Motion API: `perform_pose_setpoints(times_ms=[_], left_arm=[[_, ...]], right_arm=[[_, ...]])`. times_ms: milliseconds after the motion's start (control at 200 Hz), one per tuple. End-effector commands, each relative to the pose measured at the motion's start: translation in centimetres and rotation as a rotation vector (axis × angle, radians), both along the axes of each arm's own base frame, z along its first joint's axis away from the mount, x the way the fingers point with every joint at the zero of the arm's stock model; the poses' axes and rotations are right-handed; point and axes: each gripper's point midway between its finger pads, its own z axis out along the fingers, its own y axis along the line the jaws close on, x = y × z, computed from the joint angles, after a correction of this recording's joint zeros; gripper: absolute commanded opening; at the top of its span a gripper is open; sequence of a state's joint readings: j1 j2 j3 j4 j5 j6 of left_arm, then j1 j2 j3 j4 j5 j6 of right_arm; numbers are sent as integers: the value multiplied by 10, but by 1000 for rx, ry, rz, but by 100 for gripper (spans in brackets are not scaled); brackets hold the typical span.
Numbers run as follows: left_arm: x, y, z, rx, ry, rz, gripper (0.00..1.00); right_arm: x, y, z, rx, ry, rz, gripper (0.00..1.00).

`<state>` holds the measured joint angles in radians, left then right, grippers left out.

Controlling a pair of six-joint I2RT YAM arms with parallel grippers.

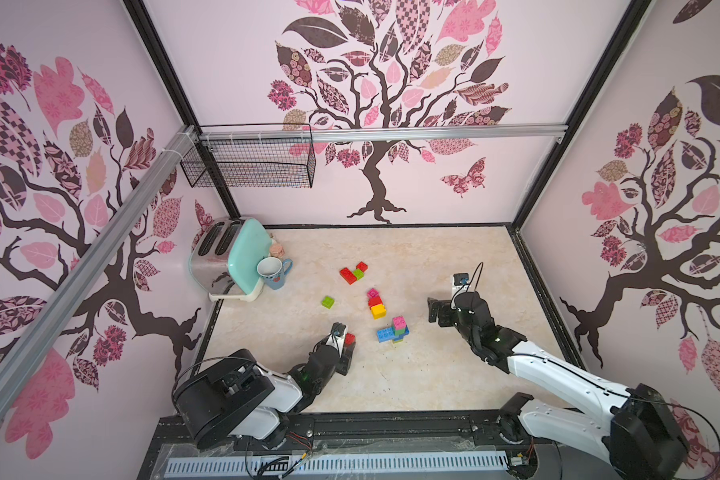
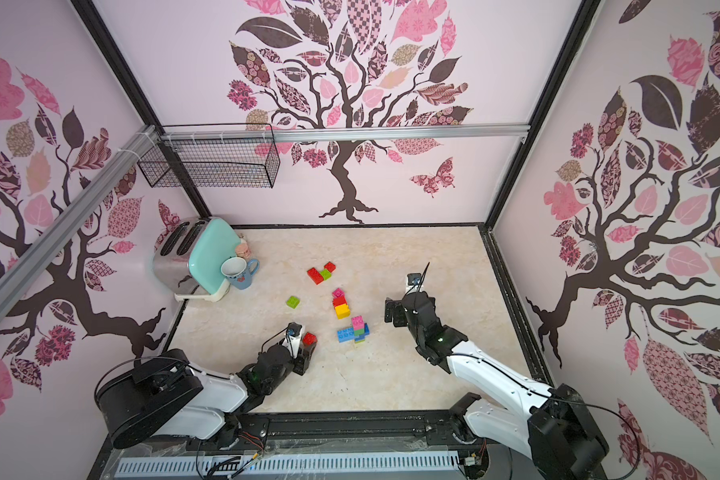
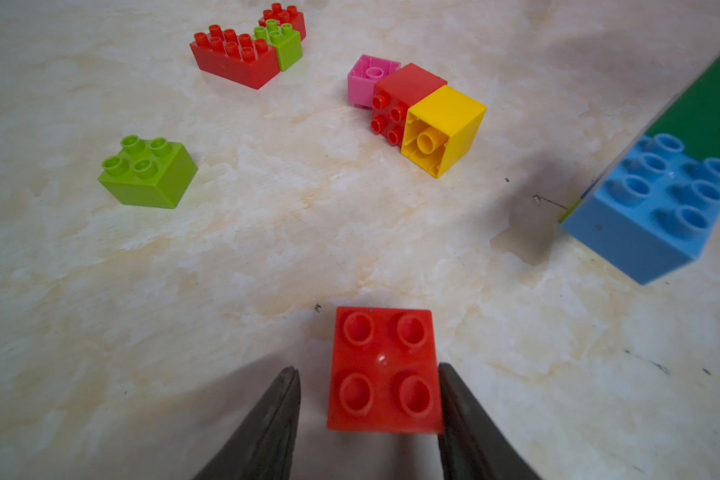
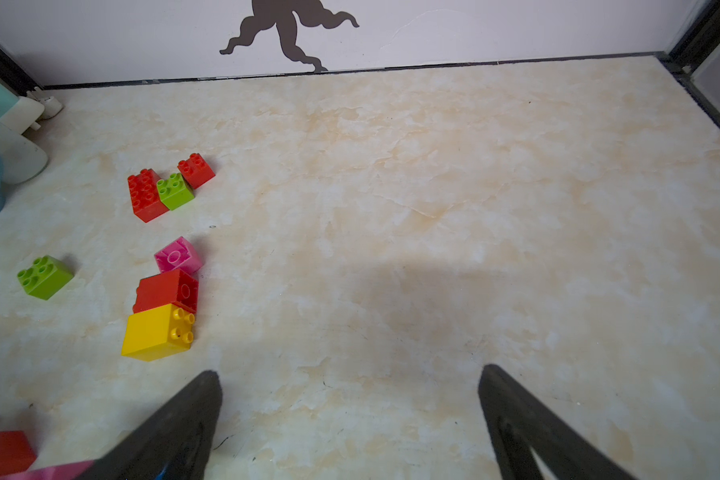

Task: Assemble the number 4 with lego
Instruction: Pick up the lego brick from the center of the board.

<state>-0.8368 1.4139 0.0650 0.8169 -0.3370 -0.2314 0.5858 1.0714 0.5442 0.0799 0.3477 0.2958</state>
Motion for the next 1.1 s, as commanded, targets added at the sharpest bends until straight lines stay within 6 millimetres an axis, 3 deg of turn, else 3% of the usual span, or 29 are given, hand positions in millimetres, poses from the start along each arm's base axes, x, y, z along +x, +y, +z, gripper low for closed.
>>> perform_pose_setpoints(times_ms=[0,855,975,1095], left_arm=[[7,-11,8,-14,-17,-14,54],[11,-13,16,-31,-59,-14,51],[11,-13,16,-32,-61,-14,46],[11,-14,17,-36,-62,-17,31]], right_arm=[[2,-2,4,14,-12,-16,100],[2,0,0,9,6,-5,100],[2,1,-1,9,7,-3,99],[2,2,-4,17,18,3,99]])
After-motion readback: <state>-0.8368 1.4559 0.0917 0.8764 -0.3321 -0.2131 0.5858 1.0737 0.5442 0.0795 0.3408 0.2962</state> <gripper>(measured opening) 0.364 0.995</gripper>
